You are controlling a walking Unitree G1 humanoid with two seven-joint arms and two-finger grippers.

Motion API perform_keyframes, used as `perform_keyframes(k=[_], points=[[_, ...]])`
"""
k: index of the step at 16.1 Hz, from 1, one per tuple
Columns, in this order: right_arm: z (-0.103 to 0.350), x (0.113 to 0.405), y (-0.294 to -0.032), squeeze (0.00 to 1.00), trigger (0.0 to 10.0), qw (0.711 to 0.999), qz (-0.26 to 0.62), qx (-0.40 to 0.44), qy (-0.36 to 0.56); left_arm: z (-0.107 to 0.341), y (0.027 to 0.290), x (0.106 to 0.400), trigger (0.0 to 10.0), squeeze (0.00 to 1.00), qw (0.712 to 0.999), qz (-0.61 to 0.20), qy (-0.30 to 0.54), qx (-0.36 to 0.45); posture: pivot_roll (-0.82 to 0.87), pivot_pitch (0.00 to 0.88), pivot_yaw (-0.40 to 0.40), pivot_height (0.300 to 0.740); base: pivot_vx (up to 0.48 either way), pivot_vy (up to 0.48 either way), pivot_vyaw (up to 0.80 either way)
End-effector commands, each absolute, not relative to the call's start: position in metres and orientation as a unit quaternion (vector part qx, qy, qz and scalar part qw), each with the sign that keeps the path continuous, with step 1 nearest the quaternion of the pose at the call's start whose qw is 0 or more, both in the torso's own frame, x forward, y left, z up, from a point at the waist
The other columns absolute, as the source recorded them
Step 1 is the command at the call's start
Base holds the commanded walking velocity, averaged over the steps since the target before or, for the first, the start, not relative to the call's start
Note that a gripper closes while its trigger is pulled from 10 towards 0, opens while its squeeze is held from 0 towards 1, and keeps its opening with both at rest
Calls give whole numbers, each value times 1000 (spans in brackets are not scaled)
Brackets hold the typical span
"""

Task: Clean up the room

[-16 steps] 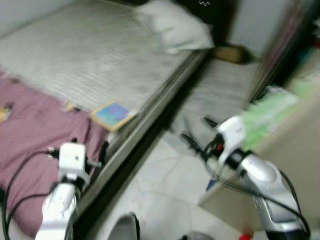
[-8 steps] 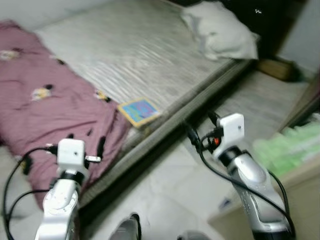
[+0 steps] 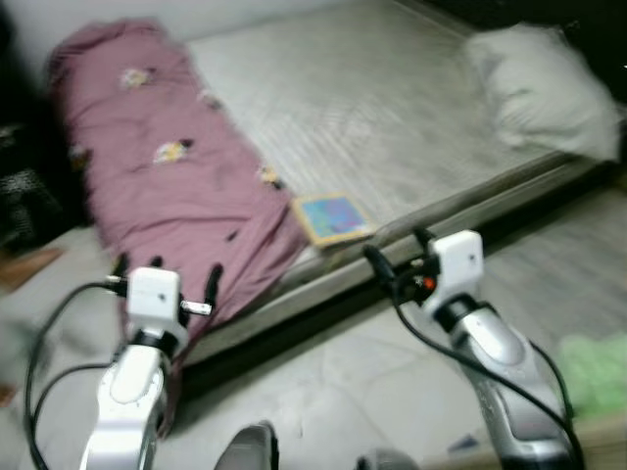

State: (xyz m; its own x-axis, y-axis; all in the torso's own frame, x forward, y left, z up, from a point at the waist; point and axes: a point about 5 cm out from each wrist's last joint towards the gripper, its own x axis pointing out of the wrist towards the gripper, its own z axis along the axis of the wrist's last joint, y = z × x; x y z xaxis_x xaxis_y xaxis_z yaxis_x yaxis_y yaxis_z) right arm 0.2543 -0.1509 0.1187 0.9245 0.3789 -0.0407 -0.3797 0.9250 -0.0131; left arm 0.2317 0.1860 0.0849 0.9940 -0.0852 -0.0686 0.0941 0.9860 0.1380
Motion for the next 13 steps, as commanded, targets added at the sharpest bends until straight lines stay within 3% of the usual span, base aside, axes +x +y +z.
perform_keyframes(k=[1,8,13], points=[[123,256,-146,0,10000,980,200,-8,6,85,193,233,10000,0,995,-42,32,81,-7,100,-22,740,0,0,800],[122,257,-145,0,10000,979,201,-13,6,89,190,242,10000,0,997,-58,20,45,-9,103,-23,740,0,0,800],[121,259,-153,0,10000,985,171,-19,3,92,188,240,10000,0,997,-71,8,35,-9,110,-26,740,0,0,0]])
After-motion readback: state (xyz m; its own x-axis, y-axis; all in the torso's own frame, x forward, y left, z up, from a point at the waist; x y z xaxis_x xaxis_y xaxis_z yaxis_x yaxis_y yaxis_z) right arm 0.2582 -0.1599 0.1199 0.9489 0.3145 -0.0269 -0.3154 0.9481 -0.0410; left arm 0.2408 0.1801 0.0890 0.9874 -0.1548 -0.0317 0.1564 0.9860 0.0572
